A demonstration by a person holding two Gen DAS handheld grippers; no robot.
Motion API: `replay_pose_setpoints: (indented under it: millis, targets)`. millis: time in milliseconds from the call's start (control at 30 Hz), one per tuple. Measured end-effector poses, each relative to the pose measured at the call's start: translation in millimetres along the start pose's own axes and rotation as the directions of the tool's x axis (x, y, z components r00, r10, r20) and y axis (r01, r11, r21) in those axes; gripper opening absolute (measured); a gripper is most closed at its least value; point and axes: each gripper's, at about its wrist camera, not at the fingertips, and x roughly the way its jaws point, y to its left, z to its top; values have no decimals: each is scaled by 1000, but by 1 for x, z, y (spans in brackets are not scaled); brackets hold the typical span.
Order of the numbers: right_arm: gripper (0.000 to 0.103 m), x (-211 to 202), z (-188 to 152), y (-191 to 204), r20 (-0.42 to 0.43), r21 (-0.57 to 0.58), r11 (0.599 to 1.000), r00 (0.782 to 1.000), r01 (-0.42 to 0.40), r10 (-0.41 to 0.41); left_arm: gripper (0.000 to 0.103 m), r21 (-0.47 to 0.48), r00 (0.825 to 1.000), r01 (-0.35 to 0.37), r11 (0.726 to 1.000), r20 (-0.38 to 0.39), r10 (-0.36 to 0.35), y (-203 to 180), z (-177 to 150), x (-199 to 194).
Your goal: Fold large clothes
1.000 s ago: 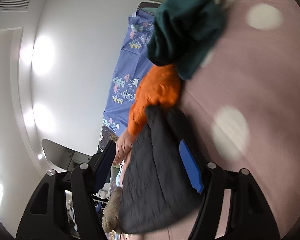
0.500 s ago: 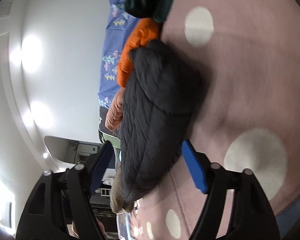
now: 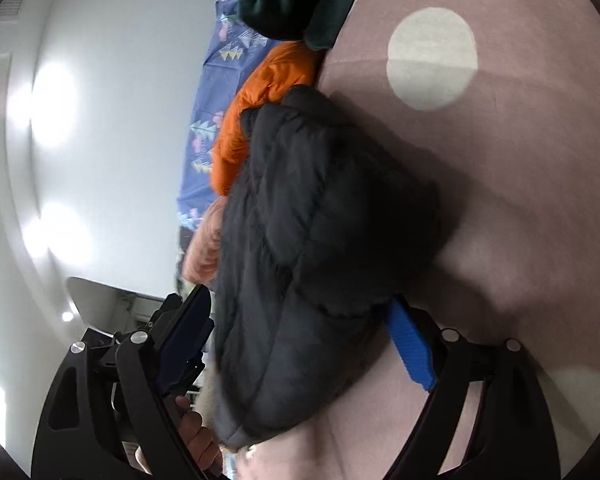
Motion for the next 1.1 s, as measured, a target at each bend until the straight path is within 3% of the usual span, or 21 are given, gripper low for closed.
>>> replay_pose_setpoints:
  millis: [100,167,233,400,567,700,733,767,867,1000,1100]
  targets:
    - [86,1,4,-1,82,11,999,996,34,-35,77,-42,1000,9,999,-14,-10,13,-3,16]
    - [86,-11,3,0,209,25,997,975,66,-70,77,-48,1000,6,999,-24,-8,20,-7,24]
    - [86,-19,0,-1,270,36,995,957,94,-100,77,-47,1000,1,999,-23,-2,25,-9,28]
    - [86,-24,-19,-8,196,92,996,980,10,-28,77,-67,1000,17,998,-13,-18,39,-8,37]
    - [87,3,-4,0,156,96,995,987,26,-41,77,-99,998,64,993,-6,-65,53,-10,41]
    - [86,22,7,12,175,27,997,982,71,-74,77,-76,998,63,995,-3,-63,51,-17,37]
    - [77,23,6,12,177,23,998,982,62,-66,77,-68,998,59,996,-4,-60,50,-18,36]
    - [56,24,5,13,175,18,999,983,43,-46,77,-60,998,57,997,-5,-57,49,-20,36]
    - [33,21,0,19,187,-32,999,982,42,-36,77,-57,998,67,996,-5,-68,49,-20,35]
    - [26,11,-8,51,240,-200,975,970,95,-45,77,-95,995,101,990,-10,-102,52,-17,33]
    - [23,7,-17,74,267,-306,945,963,114,-30,77,-194,981,190,962,-8,-195,63,-11,23]
